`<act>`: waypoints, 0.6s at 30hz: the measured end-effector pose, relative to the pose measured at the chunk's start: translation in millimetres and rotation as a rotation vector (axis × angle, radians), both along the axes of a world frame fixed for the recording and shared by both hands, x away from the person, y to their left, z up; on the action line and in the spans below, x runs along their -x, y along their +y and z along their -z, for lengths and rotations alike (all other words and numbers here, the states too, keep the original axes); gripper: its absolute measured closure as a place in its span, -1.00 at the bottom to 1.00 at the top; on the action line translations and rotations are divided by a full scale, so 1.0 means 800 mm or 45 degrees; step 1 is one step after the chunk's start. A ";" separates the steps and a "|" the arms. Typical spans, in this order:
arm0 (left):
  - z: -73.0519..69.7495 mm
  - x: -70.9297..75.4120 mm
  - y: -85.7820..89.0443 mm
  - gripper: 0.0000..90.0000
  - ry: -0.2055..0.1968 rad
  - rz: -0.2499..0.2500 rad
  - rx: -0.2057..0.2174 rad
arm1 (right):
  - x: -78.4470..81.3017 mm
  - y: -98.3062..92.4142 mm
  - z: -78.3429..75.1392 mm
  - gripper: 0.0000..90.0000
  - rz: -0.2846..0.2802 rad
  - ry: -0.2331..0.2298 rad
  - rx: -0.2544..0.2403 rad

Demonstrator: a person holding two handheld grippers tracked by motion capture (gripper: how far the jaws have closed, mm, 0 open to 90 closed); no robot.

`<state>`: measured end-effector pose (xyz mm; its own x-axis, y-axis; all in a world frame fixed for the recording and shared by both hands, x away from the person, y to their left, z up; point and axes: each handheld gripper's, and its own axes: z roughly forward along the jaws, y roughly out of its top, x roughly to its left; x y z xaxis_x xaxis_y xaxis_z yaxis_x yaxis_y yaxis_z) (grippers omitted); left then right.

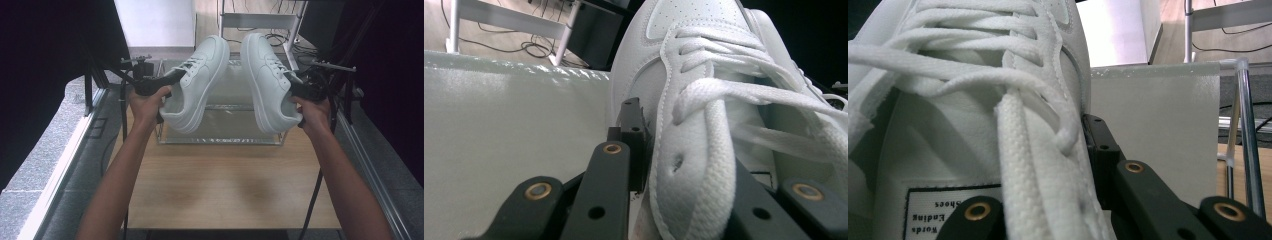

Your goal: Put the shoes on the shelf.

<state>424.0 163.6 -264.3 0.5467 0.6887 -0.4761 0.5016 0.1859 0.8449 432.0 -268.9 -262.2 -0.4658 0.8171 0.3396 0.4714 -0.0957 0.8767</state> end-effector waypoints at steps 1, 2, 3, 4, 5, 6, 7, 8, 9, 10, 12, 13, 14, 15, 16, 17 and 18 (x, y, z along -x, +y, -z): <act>-0.001 -0.001 -0.001 0.82 0.001 -0.004 -0.004 | -0.002 0.001 -0.001 0.93 0.001 0.004 0.000; -0.002 -0.002 -0.002 0.82 -0.001 -0.008 -0.005 | -0.002 0.002 -0.003 0.93 0.000 0.006 0.005; -0.003 -0.004 -0.003 0.82 -0.003 -0.018 -0.012 | -0.003 0.002 -0.003 0.93 0.000 0.005 0.011; -0.004 -0.006 -0.003 0.82 -0.003 -0.030 -0.018 | -0.005 0.004 -0.007 0.93 0.008 0.003 0.017; -0.004 -0.008 -0.003 0.82 0.002 -0.040 -0.016 | -0.005 0.005 -0.007 0.93 0.011 0.001 0.020; -0.004 -0.008 -0.003 0.82 0.002 -0.040 -0.016 | -0.006 0.005 -0.009 0.93 0.014 0.001 0.020; -0.004 -0.012 -0.001 0.82 0.005 -0.063 -0.010 | -0.007 0.006 -0.010 0.93 0.018 -0.001 0.025; -0.004 -0.014 -0.001 0.82 0.008 -0.073 -0.007 | -0.009 0.007 -0.012 0.93 0.027 -0.002 0.031; -0.004 -0.015 0.000 0.82 0.008 -0.077 -0.004 | -0.010 0.007 -0.013 0.93 0.032 0.000 0.038; -0.004 -0.015 0.000 0.82 0.008 -0.077 -0.004 | -0.010 0.007 -0.013 0.93 0.032 0.000 0.038; -0.004 -0.021 0.001 0.82 0.016 -0.104 -0.018 | -0.015 0.008 -0.015 0.93 0.039 0.004 0.047; -0.004 -0.023 0.001 0.82 0.020 -0.116 -0.032 | -0.017 0.009 -0.016 0.93 0.044 0.006 0.048; -0.004 -0.026 0.002 0.82 0.021 -0.123 -0.038 | -0.019 0.010 -0.017 0.93 0.049 0.011 0.052; -0.004 -0.026 0.002 0.82 0.021 -0.123 -0.038 | -0.019 0.010 -0.017 0.93 0.049 0.011 0.052; -0.004 -0.030 0.002 0.82 0.030 -0.133 -0.043 | -0.023 0.012 -0.019 0.93 0.054 0.016 0.059; -0.004 -0.033 0.003 0.82 0.037 -0.141 -0.042 | -0.025 0.013 -0.020 0.93 0.053 0.018 0.065; -0.004 -0.034 0.002 0.82 0.039 -0.146 -0.039 | -0.029 0.015 -0.021 0.93 0.055 0.021 0.070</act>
<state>451.4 165.5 -260.7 0.4492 0.7605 -0.4690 0.5043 0.2175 0.8357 454.9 -256.7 -245.1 -0.4248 0.8538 0.3011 0.4820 -0.0683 0.8735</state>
